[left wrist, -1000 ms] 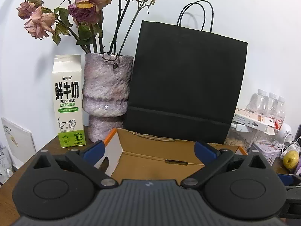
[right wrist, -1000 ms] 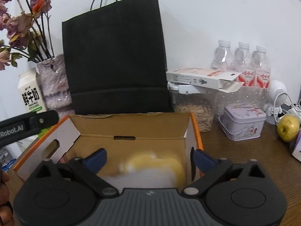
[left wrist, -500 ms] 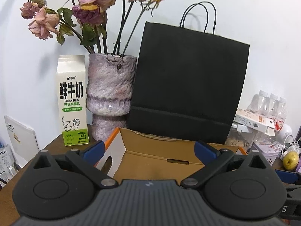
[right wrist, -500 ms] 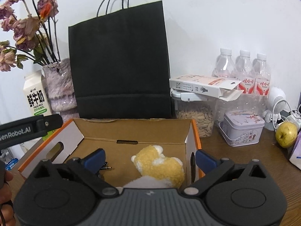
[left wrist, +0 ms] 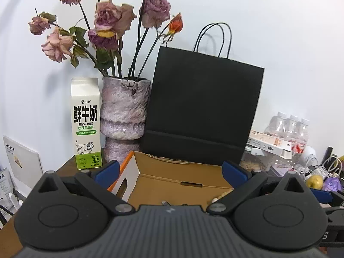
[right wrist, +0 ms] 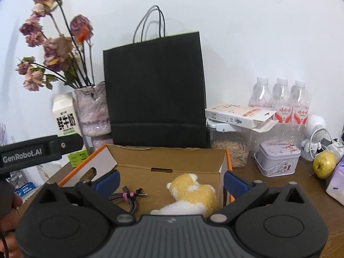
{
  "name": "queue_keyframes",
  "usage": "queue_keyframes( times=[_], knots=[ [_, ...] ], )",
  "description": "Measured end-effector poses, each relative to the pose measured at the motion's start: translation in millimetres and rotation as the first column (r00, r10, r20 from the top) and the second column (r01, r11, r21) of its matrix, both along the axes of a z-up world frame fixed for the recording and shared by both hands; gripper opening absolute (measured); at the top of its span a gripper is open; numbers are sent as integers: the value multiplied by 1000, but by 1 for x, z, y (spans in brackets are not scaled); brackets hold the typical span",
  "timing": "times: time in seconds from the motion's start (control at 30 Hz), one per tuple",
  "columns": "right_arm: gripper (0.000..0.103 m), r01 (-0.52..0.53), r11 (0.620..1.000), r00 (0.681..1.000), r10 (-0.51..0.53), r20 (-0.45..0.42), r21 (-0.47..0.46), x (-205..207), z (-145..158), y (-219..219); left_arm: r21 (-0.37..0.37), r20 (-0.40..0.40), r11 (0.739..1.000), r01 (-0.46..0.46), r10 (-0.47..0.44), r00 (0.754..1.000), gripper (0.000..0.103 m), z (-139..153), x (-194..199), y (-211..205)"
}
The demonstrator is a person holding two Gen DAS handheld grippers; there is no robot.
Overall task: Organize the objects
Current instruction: 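Lower the cable into the red box and open the left tool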
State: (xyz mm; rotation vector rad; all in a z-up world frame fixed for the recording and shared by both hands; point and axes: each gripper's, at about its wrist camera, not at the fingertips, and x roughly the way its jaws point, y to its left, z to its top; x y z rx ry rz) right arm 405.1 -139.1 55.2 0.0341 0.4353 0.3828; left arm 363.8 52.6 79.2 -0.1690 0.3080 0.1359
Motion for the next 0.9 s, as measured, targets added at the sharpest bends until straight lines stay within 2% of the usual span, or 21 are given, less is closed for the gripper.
queue_keyframes(
  times=[0.4, 0.9],
  knots=[
    [103, -18, 1000, 998, 19, 54, -19, -58, 12, -21, 1, 20, 999, 41, -41, 999, 103, 7, -57, -3],
    [103, -12, 998, 996, 17, 85, -55, -129, 11, -46, 13, 11, 998, 63, -63, 998, 103, 5, -125, -8]
  ],
)
